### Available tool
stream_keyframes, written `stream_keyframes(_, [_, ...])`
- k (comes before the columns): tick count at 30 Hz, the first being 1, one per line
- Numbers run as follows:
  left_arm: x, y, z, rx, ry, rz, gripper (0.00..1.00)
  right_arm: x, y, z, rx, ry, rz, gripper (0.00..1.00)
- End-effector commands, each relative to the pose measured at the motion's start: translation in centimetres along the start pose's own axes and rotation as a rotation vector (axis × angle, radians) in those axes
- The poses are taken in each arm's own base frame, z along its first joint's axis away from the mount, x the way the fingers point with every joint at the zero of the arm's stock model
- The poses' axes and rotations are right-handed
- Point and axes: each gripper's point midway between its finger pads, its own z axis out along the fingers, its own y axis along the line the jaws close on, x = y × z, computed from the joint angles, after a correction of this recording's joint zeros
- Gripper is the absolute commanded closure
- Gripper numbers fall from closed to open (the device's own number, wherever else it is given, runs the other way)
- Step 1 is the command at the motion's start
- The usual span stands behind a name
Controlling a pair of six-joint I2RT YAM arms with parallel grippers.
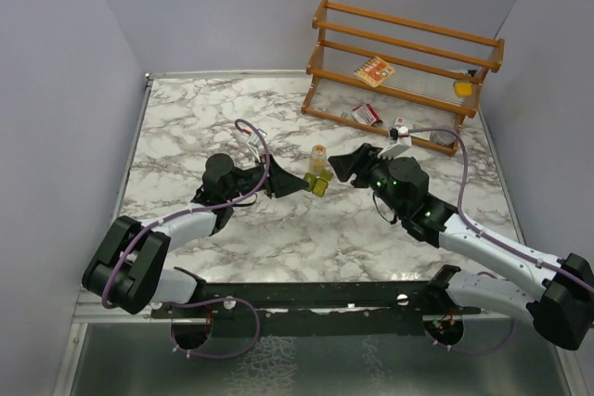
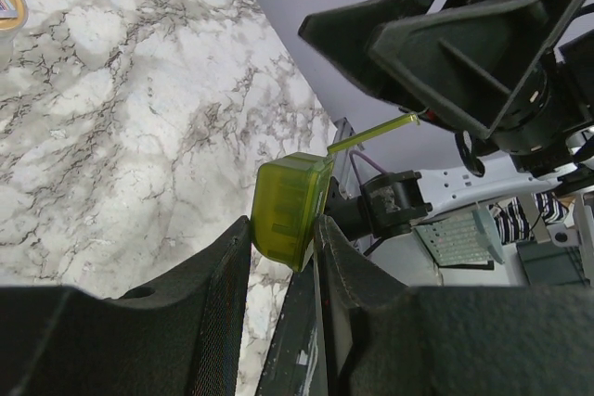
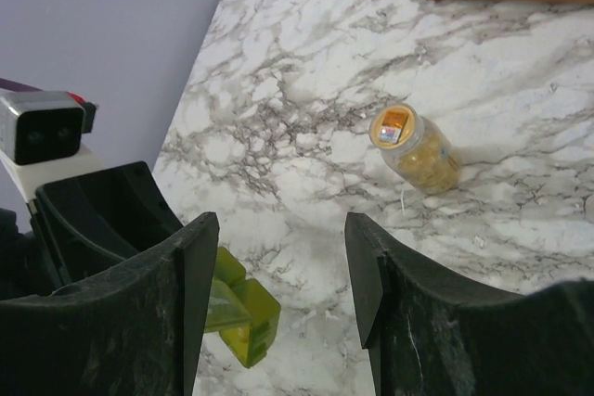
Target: Sort the pills into containers
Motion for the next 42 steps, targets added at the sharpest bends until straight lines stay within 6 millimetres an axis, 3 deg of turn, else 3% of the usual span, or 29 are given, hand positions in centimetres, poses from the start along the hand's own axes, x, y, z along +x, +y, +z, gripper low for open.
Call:
stream_keyframes(1, [-0.7, -0.3, -0.1, -0.003, -0.037, 0.03, 1.0, 2.9, -0.7, -0.1, -0.005, 0.081, 0.053, 0.43])
stream_keyframes(9, [-1.2, 0.2, 0.1, -0.021, -0.05, 0.005, 1.0, 4.1, -0.1, -0.3, -0.075, 0.11, 0.066, 0.41])
stream_keyframes(22, [-1.4, 0.8, 0.2, -0.039, -0.062, -0.011, 1.0, 3.9, 1.0, -0.5, -0.136, 0.103, 0.061, 0.4])
stream_keyframes(42, [-2.6, 0.3, 0.4, -0.041, -0.101, -0.021, 1.0, 5.3, 3.2, -0.6, -0.289, 0.148, 0.044, 0.41])
